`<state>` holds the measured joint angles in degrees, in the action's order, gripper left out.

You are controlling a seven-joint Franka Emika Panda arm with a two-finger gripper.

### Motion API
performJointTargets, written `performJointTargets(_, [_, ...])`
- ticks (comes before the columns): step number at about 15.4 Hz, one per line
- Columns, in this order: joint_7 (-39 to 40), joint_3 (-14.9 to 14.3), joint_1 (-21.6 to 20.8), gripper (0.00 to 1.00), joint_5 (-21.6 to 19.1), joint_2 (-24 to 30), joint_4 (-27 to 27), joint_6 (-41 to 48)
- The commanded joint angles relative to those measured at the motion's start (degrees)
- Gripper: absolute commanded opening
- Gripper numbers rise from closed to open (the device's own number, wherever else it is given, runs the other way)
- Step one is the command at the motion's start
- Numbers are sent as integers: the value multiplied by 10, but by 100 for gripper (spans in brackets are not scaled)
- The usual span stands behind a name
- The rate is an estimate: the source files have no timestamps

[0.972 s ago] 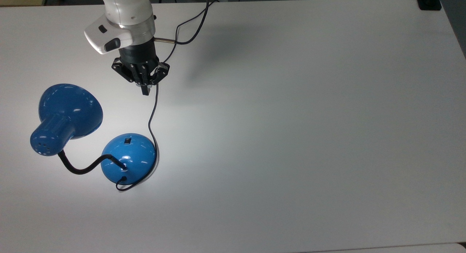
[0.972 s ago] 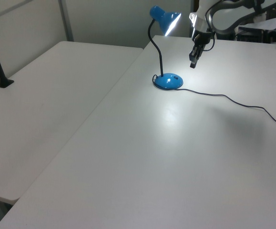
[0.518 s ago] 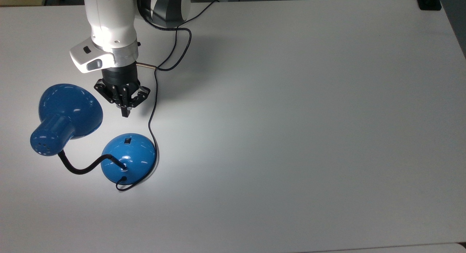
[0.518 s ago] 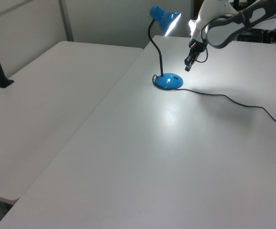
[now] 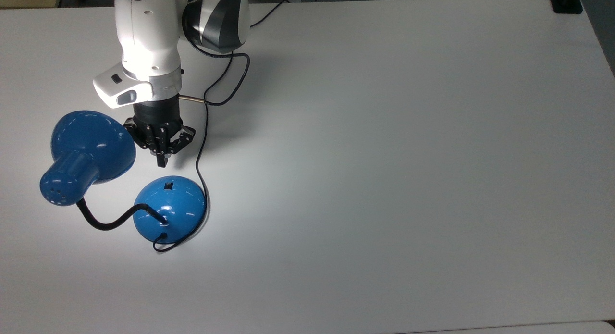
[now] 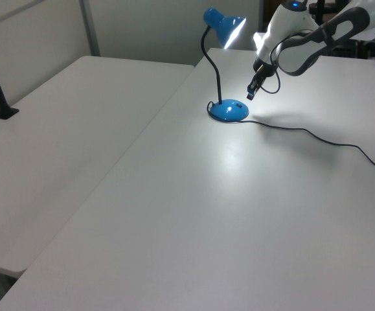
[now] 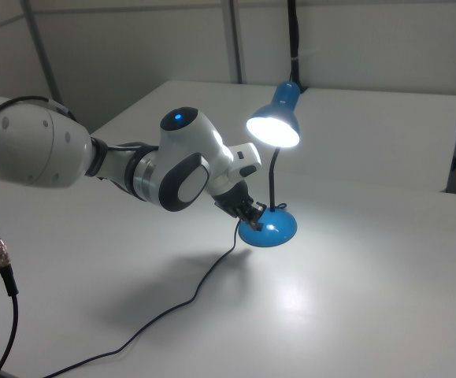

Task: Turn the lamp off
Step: 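Press down on the switch atop the blue lamp base with the gripper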

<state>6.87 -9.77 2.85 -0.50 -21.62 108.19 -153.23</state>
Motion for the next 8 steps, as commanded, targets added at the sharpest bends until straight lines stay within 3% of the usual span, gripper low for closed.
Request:
performJointTargets(1, [31, 7, 4, 0, 2, -16, -7, -31])
performJointTargets(8, [39, 10, 8, 0, 1, -32, -7, -71])
